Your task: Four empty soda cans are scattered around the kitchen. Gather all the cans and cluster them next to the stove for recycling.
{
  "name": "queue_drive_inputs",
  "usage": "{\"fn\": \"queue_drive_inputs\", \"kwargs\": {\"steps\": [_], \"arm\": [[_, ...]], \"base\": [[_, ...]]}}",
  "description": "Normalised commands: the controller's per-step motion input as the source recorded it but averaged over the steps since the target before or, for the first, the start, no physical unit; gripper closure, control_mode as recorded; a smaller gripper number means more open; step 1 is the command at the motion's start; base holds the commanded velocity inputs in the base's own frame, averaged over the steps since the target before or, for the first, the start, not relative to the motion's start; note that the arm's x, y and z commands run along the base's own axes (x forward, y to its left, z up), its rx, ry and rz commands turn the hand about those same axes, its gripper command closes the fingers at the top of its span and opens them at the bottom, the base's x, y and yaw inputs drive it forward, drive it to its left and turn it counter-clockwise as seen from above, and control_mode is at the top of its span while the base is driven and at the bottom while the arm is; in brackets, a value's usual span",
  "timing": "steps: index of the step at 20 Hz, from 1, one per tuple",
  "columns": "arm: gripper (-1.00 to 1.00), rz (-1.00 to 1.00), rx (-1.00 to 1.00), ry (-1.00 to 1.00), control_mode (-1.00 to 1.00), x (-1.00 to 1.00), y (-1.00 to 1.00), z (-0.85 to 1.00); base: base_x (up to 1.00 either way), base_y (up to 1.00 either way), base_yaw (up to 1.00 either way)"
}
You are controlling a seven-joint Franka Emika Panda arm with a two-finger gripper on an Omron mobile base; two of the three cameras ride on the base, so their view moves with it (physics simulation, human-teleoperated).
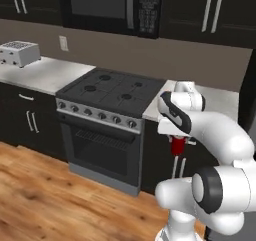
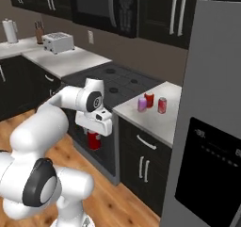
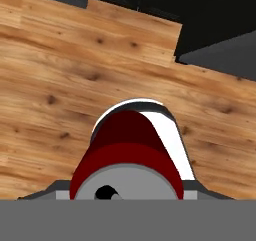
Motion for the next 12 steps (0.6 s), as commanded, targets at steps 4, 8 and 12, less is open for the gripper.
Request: {"fn": "queue_drive_inputs", "kwargs": {"steps": [4, 8, 12], "arm": [[1.0, 0.0, 0.0, 0.0, 1.0, 0.0, 0.0, 0.0], [1.0, 0.0, 0.0, 0.0, 1.0, 0.0, 0.0, 0.0], [1.0, 0.0, 0.0, 0.0, 1.0, 0.0, 0.0, 0.0]], "base": [[0.67, 0.04, -0.08], [0.56, 0.01, -0.21], [0.45, 0.05, -0.38]]}}
